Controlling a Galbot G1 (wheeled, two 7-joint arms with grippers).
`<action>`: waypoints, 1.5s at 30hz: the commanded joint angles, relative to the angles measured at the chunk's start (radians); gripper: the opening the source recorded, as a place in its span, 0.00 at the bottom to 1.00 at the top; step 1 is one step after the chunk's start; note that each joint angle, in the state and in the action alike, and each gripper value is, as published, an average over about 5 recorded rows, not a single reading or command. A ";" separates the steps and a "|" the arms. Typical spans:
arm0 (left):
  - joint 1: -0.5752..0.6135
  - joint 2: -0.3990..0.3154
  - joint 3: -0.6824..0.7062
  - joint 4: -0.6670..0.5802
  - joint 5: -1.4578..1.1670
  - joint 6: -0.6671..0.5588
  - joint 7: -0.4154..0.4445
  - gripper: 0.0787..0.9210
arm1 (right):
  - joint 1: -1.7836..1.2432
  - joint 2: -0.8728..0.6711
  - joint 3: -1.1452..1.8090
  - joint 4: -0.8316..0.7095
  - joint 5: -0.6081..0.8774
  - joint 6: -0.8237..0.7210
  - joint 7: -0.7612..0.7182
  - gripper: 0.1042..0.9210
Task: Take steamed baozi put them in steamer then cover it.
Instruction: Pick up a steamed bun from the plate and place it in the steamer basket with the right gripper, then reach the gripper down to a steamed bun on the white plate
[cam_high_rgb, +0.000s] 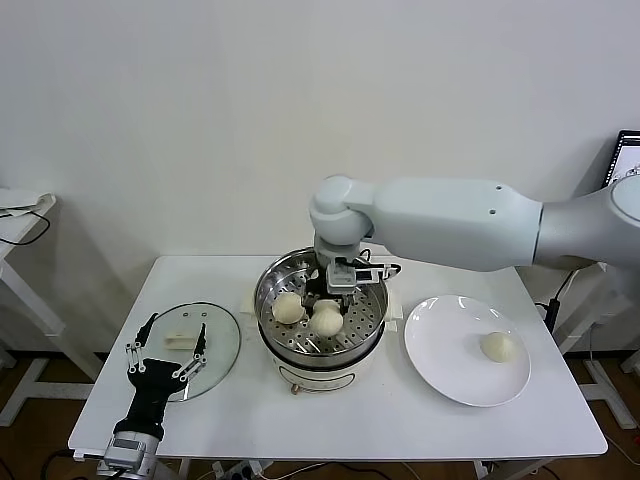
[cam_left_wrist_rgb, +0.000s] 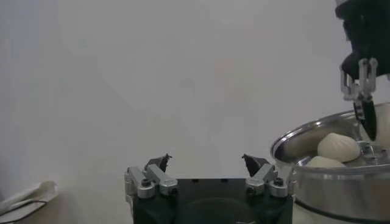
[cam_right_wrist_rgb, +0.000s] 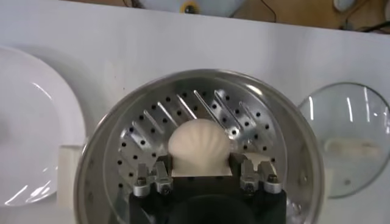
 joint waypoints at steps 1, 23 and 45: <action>0.003 0.000 -0.002 0.002 0.002 -0.003 0.000 0.88 | -0.057 0.046 -0.012 -0.034 -0.013 -0.001 -0.009 0.63; 0.002 -0.003 -0.009 0.012 0.004 -0.007 -0.002 0.88 | 0.001 -0.078 0.069 -0.011 0.063 -0.086 -0.042 0.88; 0.017 -0.016 0.028 0.001 0.032 -0.008 -0.006 0.88 | -0.264 -0.629 0.304 -0.209 0.022 -0.657 -0.264 0.88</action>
